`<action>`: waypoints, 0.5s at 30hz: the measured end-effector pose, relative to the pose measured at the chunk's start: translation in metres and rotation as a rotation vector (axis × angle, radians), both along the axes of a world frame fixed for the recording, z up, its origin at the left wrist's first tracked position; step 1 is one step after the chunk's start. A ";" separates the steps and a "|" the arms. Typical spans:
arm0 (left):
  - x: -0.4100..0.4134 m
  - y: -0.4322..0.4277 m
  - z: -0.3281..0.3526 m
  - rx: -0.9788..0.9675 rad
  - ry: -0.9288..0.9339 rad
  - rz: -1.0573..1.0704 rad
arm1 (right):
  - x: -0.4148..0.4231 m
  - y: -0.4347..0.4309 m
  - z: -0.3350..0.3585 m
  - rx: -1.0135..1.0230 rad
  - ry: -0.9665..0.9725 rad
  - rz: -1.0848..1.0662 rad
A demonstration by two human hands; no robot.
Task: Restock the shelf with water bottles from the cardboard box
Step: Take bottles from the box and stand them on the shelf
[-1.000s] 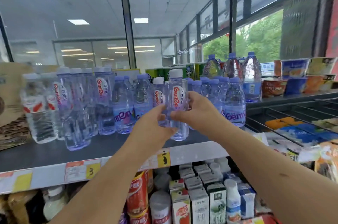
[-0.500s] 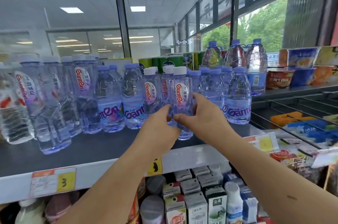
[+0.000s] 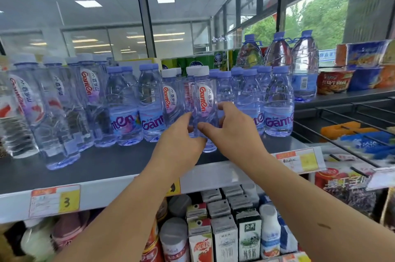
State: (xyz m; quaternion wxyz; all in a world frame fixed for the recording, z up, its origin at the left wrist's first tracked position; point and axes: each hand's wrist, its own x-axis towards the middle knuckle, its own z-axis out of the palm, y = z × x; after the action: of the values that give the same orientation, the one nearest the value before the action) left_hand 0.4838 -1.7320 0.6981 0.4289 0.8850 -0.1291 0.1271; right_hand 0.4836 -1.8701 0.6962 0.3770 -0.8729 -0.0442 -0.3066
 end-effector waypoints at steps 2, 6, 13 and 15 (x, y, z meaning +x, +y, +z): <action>-0.007 0.001 0.001 0.011 -0.008 0.004 | -0.005 0.000 -0.001 -0.001 0.010 0.005; -0.028 0.008 0.001 0.008 -0.042 -0.017 | -0.026 0.003 -0.007 -0.013 -0.002 -0.003; -0.091 0.035 -0.017 0.001 -0.106 -0.098 | -0.100 0.027 -0.035 -0.041 -0.021 -0.085; -0.111 0.049 -0.040 -0.074 -0.013 -0.132 | -0.130 0.037 -0.053 -0.041 0.027 -0.097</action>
State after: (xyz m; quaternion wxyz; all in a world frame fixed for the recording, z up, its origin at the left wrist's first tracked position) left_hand 0.3724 -1.6831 0.6584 0.4680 0.8573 -0.1851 0.1088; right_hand 0.3534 -1.8328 0.6430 0.3445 -0.8855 -0.0031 -0.3117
